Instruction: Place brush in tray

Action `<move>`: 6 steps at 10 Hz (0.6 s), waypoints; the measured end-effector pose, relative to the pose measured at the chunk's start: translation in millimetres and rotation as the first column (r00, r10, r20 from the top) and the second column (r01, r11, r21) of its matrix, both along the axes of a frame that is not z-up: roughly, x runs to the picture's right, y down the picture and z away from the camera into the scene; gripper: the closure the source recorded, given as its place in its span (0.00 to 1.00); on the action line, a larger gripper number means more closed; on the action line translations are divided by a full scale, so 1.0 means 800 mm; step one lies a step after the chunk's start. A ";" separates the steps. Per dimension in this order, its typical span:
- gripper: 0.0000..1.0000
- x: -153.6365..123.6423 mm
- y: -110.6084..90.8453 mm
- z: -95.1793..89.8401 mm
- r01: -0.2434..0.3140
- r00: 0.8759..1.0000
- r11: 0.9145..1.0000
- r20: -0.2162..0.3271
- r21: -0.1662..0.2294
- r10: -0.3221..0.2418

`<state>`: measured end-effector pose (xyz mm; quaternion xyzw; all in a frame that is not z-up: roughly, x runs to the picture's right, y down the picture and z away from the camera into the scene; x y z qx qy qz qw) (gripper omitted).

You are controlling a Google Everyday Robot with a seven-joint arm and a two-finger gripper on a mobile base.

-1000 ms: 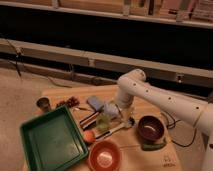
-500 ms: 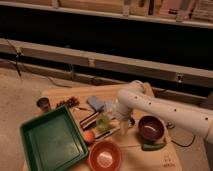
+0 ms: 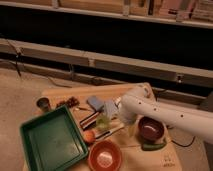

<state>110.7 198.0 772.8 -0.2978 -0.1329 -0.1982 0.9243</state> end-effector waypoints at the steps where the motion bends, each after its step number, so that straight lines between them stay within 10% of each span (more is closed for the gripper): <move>1: 0.20 0.011 -0.001 0.006 -0.009 1.000 1.000 -0.027 0.001 0.009; 6: 0.20 0.033 0.007 0.048 -0.052 0.997 0.998 -0.061 -0.035 0.050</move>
